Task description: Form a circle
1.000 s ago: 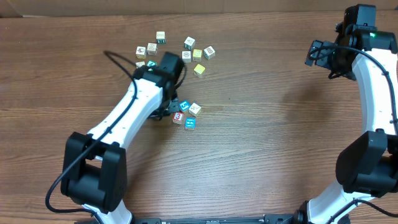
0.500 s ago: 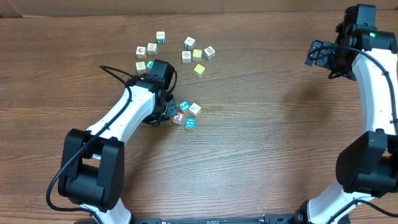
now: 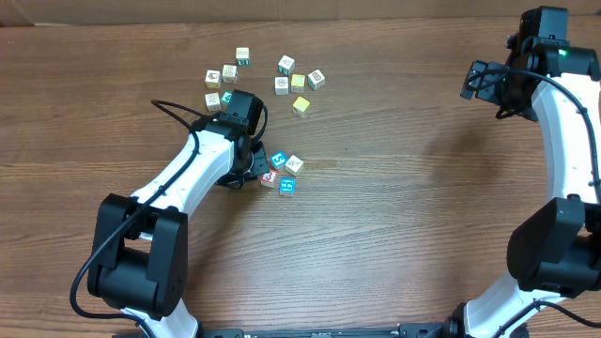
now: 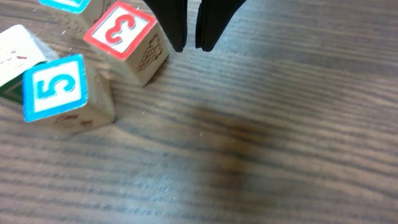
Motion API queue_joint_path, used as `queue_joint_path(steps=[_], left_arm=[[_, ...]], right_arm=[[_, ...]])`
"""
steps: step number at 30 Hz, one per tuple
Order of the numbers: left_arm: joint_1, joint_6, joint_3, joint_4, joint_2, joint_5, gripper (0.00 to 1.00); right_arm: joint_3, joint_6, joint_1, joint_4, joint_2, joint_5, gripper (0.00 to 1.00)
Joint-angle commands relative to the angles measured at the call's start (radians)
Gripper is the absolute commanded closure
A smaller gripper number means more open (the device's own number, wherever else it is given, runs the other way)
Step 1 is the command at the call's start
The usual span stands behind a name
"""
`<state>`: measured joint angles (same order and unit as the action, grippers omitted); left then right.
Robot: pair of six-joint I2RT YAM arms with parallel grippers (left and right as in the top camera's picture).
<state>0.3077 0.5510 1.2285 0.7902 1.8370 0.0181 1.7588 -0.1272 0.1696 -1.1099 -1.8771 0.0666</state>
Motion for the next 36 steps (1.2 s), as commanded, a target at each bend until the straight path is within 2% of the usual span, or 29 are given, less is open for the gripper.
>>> queue_joint_path(steps=[1,26,36], left_arm=[[0.008,0.003,-0.022,-0.019,0.007,-0.005,0.95],[0.051,0.004,-0.030,-0.043,0.009,0.008,0.95],[0.053,0.003,-0.031,-0.047,0.009,0.055,0.95]], right_arm=[[0.008,-0.004,0.004,0.004,0.012,-0.002,0.00],[0.008,-0.004,0.004,0.005,0.012,-0.002,0.00],[0.008,-0.004,0.004,0.005,0.012,-0.002,0.00]])
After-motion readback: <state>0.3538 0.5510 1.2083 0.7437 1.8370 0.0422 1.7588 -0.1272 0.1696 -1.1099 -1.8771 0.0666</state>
